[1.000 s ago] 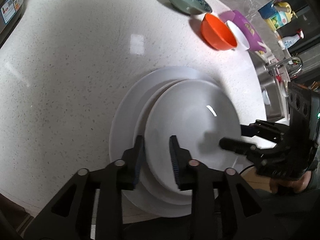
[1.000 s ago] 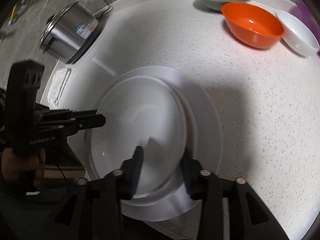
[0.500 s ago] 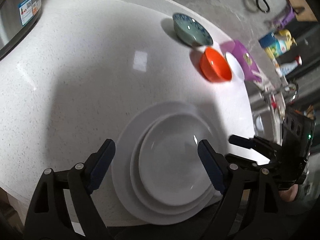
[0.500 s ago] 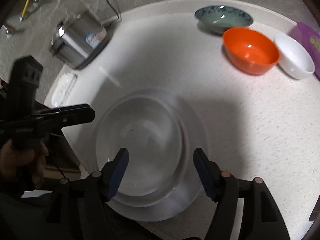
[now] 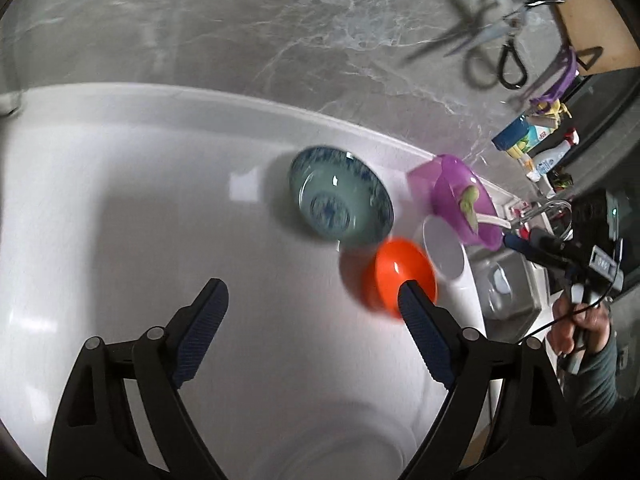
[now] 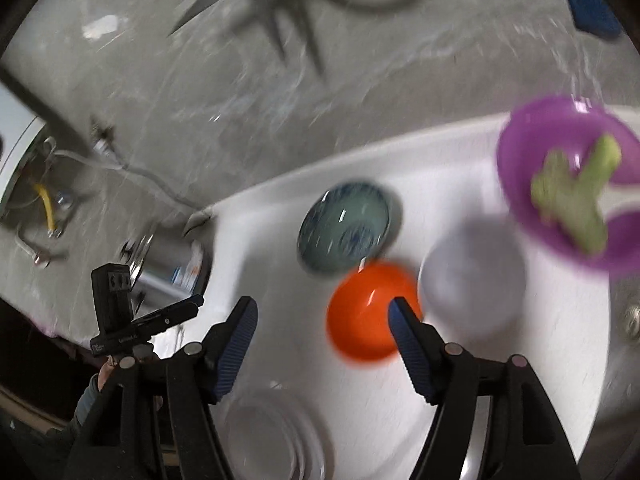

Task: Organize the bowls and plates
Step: 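Move both grippers to the rim of the blue-patterned green bowl, then close the left gripper on the bowl rim while the right gripper grips it, then carry the blue-patterned bowl with both grippers beside the plate stack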

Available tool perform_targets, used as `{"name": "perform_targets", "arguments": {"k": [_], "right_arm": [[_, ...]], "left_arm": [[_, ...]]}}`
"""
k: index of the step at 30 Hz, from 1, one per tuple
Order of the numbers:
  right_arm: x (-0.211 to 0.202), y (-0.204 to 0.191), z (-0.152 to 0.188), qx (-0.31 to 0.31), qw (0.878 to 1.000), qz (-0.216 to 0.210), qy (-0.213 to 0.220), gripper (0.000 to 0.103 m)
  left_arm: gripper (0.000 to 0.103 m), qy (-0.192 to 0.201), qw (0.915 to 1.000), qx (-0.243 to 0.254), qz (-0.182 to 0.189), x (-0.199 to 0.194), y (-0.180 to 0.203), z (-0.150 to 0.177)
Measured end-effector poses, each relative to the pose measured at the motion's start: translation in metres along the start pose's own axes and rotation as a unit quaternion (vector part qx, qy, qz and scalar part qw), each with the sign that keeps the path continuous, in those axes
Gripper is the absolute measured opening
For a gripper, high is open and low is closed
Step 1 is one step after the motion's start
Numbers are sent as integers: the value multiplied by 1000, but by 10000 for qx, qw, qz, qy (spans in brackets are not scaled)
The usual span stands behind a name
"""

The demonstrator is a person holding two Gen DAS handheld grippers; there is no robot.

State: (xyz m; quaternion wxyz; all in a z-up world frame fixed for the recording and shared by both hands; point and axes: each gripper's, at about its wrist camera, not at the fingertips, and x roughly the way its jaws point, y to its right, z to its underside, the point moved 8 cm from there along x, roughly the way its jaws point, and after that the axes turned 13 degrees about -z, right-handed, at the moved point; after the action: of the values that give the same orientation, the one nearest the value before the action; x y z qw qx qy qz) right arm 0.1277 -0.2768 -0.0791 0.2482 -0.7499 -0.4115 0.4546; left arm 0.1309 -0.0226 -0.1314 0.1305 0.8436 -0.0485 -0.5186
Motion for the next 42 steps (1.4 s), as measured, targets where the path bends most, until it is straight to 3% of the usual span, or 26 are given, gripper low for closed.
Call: {"name": "perform_targets", "arguments": {"k": [3, 6, 8, 14, 21, 27, 31, 34, 39, 42], "right_arm": [[25, 10, -31, 258, 9996, -81, -17, 71], [56, 32, -47, 437, 9985, 308, -135, 68], [76, 49, -50, 580, 9967, 491, -277, 61], [112, 82, -53, 886, 9911, 848, -521, 55], [137, 95, -53, 927, 9855, 1127, -867, 53], [153, 103, -51, 906, 9822, 1225, -1102, 45], [163, 103, -52, 822, 9814, 1298, -1154, 29], [162, 107, -53, 860, 9807, 1310, -1171, 19], [164, 113, -49, 889, 9809, 1258, -1190, 13], [166, 114, -48, 827, 9813, 1279, -1175, 11]], "left_arm": [[87, -211, 9997, 125, 8, 40, 0, -41], [86, -399, 9987, 297, -80, 74, 3, -61], [85, -589, 9976, 357, -101, 97, 3, -69], [85, -806, 9956, 460, -91, 127, 0, -70], [77, -995, 9940, 447, -114, 153, -10, -67], [56, -1027, 9934, 501, -103, 167, -5, -65], [28, -1075, 9924, 589, -101, 170, 0, -61], [26, -1092, 9922, 585, -154, 173, -1, -60], [13, -1095, 9923, 569, -115, 180, 4, -57], [13, -1062, 9922, 629, -201, 181, 10, -57]]}}
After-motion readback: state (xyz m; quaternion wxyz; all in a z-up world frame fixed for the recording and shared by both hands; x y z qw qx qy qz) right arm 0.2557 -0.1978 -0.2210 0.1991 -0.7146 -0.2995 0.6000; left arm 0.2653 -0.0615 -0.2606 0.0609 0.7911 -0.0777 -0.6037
